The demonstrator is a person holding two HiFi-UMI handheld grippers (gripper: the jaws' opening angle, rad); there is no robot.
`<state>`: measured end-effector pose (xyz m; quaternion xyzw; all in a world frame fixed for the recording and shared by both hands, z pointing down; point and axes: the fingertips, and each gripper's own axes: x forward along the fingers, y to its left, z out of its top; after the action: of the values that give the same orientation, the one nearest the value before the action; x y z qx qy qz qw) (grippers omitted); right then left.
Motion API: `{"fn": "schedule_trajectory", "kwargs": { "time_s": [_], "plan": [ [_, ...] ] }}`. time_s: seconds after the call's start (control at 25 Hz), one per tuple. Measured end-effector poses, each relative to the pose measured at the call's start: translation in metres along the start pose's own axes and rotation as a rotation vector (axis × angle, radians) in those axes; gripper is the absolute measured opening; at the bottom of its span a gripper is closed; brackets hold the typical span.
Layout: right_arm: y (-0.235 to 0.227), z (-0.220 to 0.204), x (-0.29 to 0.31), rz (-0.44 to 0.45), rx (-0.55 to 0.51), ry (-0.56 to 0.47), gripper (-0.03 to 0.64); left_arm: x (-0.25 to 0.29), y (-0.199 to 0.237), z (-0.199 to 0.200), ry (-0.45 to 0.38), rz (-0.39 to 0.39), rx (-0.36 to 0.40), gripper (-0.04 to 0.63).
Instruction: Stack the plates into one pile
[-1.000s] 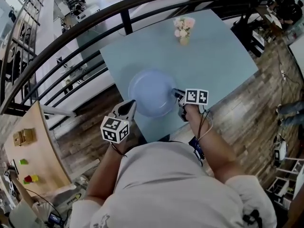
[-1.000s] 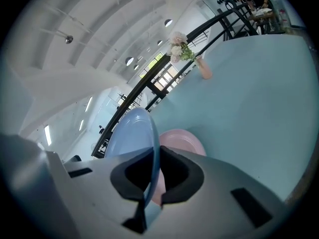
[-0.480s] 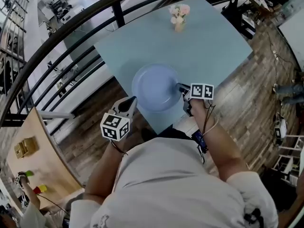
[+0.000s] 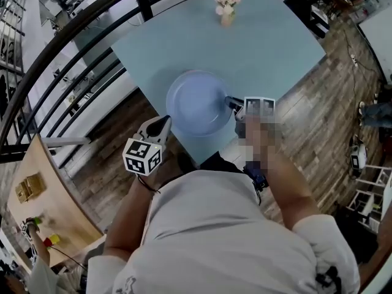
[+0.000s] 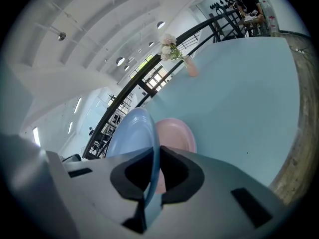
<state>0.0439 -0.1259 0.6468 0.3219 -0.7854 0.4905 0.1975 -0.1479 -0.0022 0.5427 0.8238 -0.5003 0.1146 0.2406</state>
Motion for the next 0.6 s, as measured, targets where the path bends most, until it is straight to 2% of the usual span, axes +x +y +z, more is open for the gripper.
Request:
{"fn": "schedule_trajectory", "kwargs": {
  "time_s": [0.6],
  "plan": [
    [-0.031, 0.028, 0.036, 0.007, -0.020, 0.103, 0.031, 0.042, 0.020, 0.000, 0.022, 0.084, -0.095, 0.005]
  ]
}}
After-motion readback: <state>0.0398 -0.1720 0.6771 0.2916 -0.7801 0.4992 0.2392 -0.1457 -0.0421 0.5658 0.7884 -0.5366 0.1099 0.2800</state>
